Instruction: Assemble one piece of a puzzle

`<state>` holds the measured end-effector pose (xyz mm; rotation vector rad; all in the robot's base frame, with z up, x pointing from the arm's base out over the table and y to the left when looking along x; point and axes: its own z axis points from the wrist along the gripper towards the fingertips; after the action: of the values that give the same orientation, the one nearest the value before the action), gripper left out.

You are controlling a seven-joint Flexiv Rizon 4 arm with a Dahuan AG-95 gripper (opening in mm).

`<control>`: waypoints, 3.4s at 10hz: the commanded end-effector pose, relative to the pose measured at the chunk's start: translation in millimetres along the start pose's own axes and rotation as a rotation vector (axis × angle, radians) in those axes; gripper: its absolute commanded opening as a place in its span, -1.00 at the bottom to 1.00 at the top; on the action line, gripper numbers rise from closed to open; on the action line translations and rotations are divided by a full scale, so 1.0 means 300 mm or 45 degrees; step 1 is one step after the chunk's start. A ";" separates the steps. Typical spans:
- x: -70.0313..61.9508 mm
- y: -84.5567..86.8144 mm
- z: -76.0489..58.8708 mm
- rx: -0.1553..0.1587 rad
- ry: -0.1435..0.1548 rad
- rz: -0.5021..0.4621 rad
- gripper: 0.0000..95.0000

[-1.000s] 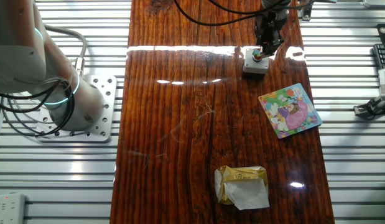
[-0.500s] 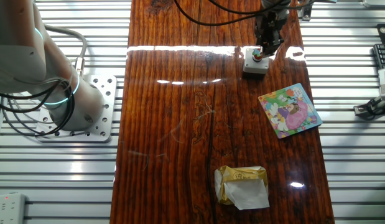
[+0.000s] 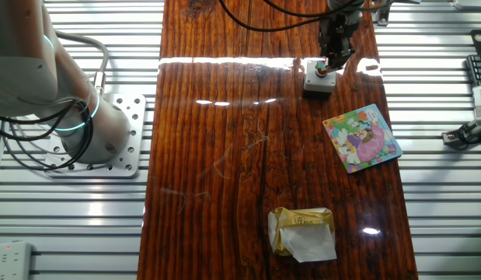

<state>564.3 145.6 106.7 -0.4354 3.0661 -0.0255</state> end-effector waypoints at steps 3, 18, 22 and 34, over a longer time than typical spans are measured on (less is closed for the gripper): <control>0.002 0.000 0.000 0.001 0.002 -0.006 -0.20; 0.002 0.000 0.000 0.016 -0.005 -0.010 -0.20; 0.002 0.000 0.000 0.014 -0.014 -0.003 -0.20; 0.000 -0.005 0.017 0.003 -0.022 -0.001 -0.20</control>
<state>564.7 144.0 101.8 -0.4329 3.0495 -0.0255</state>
